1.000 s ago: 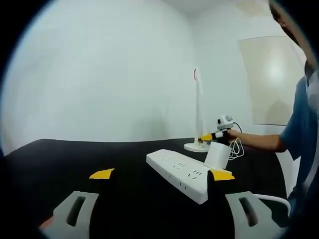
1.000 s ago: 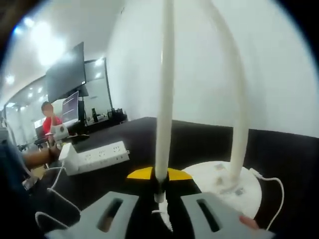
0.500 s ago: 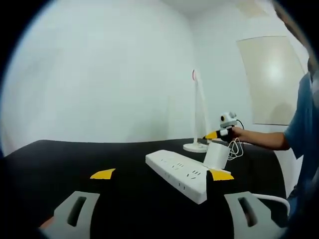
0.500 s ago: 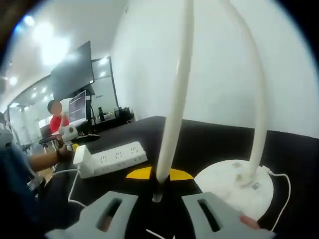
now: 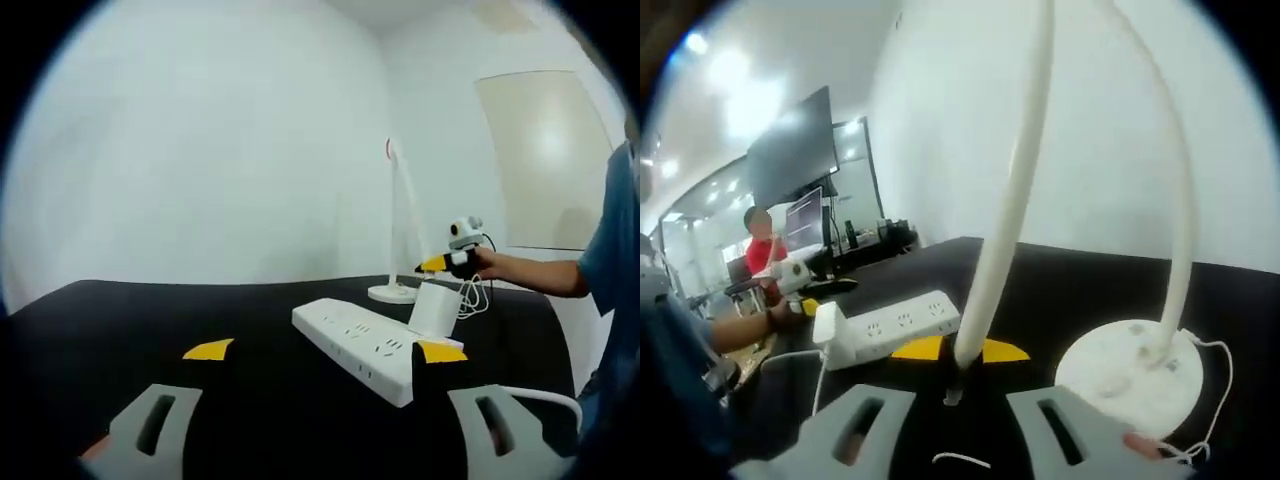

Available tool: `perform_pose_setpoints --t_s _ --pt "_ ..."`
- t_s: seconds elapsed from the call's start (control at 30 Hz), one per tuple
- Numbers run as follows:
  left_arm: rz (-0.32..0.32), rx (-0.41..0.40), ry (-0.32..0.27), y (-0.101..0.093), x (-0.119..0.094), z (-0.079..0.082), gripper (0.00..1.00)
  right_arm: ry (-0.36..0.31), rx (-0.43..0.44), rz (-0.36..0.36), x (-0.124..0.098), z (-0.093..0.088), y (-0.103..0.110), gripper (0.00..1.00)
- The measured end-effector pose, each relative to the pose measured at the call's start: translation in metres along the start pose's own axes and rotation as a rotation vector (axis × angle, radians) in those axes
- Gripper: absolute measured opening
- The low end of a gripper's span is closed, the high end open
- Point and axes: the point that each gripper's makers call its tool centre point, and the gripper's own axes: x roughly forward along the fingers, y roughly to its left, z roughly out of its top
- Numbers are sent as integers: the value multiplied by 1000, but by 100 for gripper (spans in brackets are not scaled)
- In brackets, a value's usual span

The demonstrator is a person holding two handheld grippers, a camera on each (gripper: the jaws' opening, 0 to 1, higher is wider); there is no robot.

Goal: Insert the desk lamp plug into the socket, turn on the power strip switch, turn on the lamp switch, then turn off the lamp switch, turn off the power strip switch, and remove the plug from the socket.

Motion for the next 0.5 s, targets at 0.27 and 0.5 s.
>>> perform_pose_setpoints --t_s 0.27,0.5 --pt "6 -2 -4 8 -1 0 67 -15 19 31 -1 7 15 13" --pt "8 -1 -4 12 -1 0 67 -30 35 56 -3 12 25 14"
